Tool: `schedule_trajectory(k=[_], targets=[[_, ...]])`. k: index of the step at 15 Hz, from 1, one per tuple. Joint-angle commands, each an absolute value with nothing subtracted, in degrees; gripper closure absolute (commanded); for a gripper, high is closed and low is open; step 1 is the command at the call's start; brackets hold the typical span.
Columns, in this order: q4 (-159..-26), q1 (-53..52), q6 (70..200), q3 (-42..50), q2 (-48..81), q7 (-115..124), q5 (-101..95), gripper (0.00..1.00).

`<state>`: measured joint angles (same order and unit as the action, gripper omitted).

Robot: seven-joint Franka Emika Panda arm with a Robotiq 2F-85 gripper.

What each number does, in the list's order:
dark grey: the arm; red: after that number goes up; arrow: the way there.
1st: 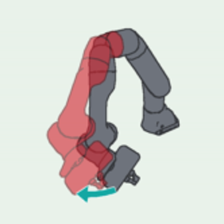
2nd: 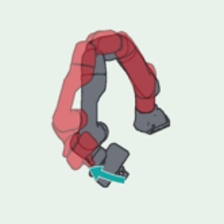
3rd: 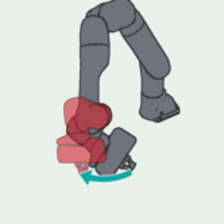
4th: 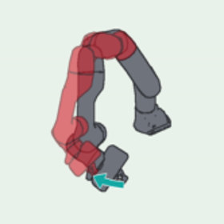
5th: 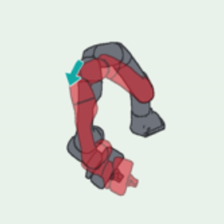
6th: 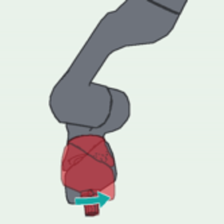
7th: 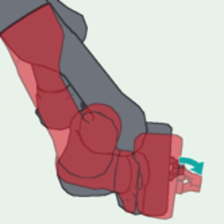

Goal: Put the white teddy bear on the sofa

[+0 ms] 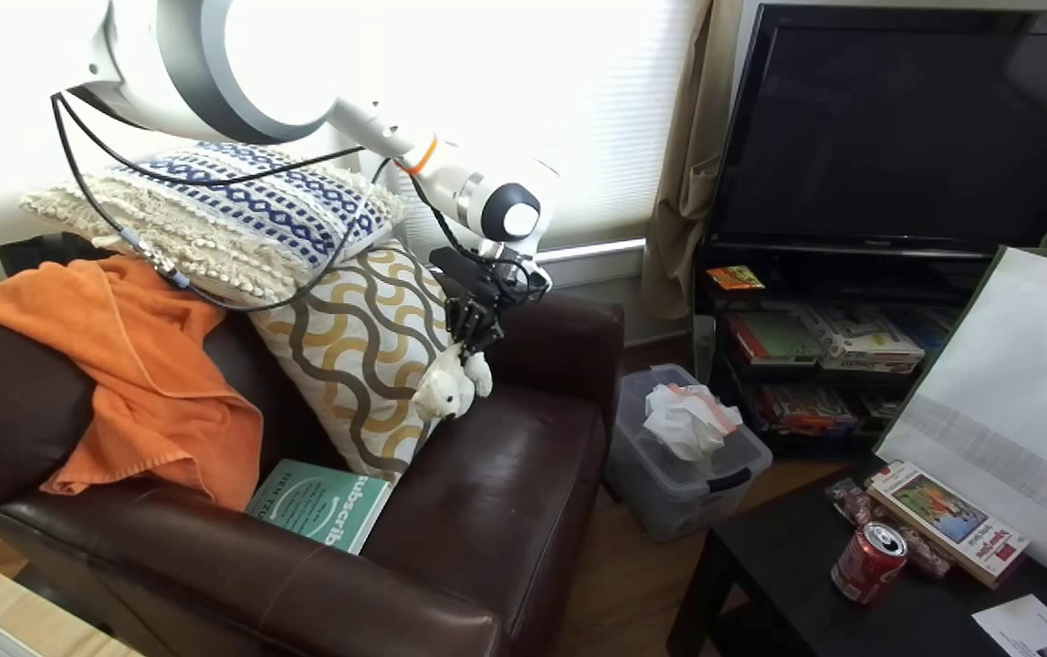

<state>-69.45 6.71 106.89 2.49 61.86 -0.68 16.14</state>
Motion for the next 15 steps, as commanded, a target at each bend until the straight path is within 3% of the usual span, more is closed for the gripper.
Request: schedule_trajectory(k=[1,15], targets=[[-63.09,7.10,104.84,1.70,67.55,2.98,14.37,0.96],[-42.30,5.77,93.47,3.08,83.56,10.61,11.84,0.96]])
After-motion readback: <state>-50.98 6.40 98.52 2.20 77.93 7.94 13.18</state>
